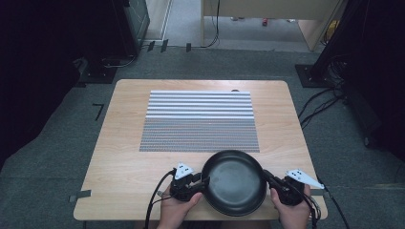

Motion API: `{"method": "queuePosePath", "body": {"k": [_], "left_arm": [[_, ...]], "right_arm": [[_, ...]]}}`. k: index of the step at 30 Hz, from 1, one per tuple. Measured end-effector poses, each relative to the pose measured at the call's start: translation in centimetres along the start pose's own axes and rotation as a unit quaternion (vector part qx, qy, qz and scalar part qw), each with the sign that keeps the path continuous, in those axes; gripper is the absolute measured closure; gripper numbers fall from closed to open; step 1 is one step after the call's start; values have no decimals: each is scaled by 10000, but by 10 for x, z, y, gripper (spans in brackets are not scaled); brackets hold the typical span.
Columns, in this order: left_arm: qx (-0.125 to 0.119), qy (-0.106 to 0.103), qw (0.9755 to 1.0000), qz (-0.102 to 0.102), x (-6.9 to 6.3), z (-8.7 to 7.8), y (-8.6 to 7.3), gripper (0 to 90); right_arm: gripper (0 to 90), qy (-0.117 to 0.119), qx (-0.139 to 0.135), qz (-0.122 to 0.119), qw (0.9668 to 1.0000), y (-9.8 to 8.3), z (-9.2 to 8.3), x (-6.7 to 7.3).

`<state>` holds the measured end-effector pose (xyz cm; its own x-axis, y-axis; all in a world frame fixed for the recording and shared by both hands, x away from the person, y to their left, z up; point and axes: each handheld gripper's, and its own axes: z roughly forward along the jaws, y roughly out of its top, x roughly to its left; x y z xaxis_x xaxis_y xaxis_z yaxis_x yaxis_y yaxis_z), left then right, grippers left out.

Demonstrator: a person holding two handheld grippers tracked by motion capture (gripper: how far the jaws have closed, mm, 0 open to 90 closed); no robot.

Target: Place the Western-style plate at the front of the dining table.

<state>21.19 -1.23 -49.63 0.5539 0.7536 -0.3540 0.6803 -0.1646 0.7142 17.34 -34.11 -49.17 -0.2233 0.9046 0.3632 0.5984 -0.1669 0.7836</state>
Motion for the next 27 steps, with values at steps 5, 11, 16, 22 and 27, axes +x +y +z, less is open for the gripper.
{"method": "queuePosePath", "body": {"k": [5, 11, 16, 22, 27], "left_arm": [[20, -41, 10000, -24, 1, 0, -1, 593], [51, -100, 9999, -42, 1, -1, -2, 580], [62, -134, 9999, -43, 2, -2, -2, 577], [76, -182, 9998, -75, 3, -2, -3, 575], [102, -222, 9996, -115, 4, -2, -3, 575]], "right_arm": [[876, 101, -40, 147, 9998, 0, 0, -3], [864, 43, -80, 256, 9996, 0, -1, -5], [842, -25, -43, 323, 9995, 0, -1, -8], [833, -12, 47, 313, 9995, -2, 2, -7], [843, 30, 69, 460, 9989, -3, 4, -8]]}}
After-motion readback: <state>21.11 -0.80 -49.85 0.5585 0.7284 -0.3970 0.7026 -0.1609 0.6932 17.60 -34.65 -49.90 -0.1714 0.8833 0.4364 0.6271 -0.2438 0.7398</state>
